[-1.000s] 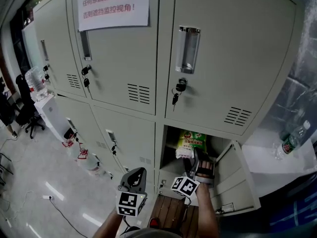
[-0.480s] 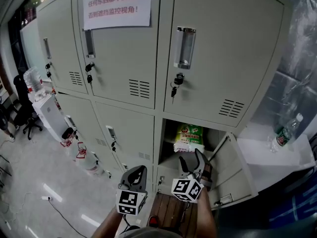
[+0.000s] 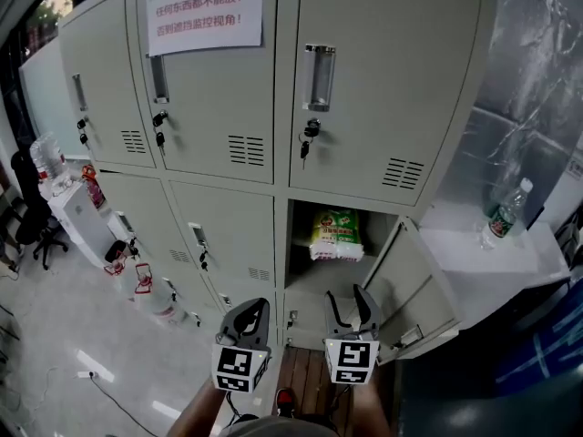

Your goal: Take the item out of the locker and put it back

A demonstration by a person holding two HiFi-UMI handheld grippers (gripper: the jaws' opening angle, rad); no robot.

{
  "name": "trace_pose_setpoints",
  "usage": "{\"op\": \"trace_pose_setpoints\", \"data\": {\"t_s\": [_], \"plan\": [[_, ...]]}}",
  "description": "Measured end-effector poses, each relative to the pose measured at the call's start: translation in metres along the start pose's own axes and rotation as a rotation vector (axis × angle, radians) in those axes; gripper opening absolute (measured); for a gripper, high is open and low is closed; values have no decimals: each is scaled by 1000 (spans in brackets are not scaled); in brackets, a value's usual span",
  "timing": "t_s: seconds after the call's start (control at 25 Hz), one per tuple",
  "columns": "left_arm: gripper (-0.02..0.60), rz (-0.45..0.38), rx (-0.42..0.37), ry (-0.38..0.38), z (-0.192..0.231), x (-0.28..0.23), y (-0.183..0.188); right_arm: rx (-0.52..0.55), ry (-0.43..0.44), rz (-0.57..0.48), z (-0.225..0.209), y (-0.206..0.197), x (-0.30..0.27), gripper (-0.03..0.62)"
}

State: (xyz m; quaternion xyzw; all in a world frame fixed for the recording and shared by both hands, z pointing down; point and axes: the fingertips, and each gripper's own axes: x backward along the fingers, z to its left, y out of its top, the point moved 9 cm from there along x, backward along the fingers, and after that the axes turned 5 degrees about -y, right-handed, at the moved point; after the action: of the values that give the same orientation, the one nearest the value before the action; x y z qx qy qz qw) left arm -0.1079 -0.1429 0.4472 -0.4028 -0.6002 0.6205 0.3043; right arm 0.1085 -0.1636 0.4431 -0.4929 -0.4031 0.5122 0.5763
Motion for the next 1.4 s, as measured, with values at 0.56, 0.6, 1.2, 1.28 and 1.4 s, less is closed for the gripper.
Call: {"op": "trace_pose_setpoints", "data": {"t_s": [0.56,0.6,1.2,1.28,1.4], "plan": [[25,7,-1,-91,-37,72,-15,-182,-64,37,32,-27,120,67],[25,6,-1,-94,-38,77,-16,-180,-69,42,35,-29,128,56],[25,29,4,-117,-50,129,-40,-179,-62,89,70,-45,192,18],[25,41,4,-122,-51,131,-42,-173,-63,89,72,-44,194,18],[25,49,4,-127,-52,133,-43,-165,-65,87,73,-44,196,18]]}}
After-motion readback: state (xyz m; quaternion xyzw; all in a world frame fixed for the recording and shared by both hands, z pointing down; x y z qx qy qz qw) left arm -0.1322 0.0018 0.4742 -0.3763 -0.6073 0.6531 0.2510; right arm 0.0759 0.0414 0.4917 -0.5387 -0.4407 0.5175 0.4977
